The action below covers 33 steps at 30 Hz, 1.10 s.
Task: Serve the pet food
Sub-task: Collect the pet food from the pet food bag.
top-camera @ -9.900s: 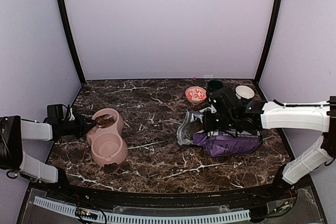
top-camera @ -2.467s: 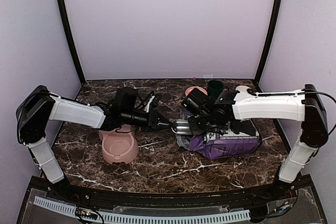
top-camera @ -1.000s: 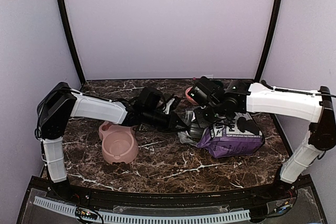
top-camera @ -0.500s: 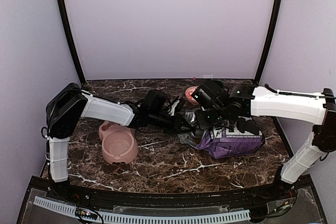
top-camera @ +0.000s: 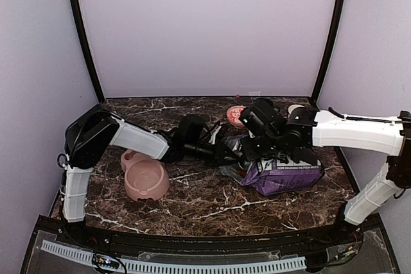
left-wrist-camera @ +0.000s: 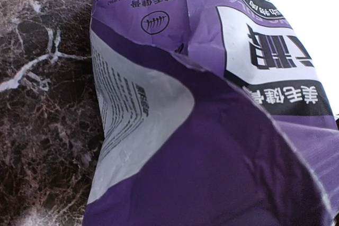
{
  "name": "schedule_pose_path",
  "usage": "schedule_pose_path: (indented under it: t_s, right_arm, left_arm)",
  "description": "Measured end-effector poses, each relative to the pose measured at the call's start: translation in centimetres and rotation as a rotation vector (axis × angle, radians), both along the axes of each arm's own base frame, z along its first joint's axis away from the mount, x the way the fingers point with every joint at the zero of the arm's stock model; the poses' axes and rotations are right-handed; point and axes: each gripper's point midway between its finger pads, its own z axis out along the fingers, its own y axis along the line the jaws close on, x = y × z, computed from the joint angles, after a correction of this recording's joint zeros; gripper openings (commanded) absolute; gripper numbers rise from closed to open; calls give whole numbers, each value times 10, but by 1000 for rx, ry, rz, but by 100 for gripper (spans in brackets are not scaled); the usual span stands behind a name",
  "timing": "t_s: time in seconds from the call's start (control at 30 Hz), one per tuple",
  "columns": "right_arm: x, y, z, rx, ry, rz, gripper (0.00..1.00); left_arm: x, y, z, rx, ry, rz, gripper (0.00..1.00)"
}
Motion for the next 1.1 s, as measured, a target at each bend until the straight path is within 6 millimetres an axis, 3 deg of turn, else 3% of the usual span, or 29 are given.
schedule_pose_path:
  t_s: [0.6,1.1]
  right_arm:
    - [-5,-9,-1,80,-2,-16,0]
    - [-3,-15,5,117,-11,-34,0]
  left_arm:
    - [-13,11,3,-108,50,-40,0]
    - [-12,42,12,-100,64,-10,0]
